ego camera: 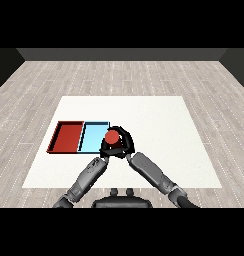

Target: Pick the red can and put it in the red box

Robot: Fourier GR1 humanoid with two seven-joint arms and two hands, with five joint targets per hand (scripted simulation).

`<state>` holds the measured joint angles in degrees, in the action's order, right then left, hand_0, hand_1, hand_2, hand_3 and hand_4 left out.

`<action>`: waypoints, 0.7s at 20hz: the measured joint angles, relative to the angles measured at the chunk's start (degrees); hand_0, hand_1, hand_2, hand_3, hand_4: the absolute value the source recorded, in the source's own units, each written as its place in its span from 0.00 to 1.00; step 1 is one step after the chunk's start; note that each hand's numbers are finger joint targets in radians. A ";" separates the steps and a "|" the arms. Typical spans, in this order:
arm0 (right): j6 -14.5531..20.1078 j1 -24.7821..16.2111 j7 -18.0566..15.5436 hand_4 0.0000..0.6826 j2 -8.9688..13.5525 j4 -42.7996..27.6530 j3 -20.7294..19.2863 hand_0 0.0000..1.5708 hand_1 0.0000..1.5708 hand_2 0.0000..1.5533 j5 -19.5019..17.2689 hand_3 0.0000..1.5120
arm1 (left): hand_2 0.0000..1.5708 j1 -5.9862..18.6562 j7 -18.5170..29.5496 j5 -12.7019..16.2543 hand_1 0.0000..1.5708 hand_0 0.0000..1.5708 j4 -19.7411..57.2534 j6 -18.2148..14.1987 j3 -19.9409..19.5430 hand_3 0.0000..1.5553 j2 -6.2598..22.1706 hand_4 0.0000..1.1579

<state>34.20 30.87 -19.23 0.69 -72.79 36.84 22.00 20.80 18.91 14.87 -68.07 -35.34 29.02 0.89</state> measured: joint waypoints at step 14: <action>-4.17 -3.60 1.95 0.00 0.31 -3.95 -6.09 0.00 0.00 0.00 -5.90 0.00 | 1.00 -0.75 -1.05 -0.94 1.00 1.00 -0.17 -0.14 -0.30 0.97 -0.80 0.98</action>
<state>30.04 27.27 -17.28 1.00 -76.74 30.75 16.10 20.05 17.86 13.93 -68.25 -35.48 28.73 0.08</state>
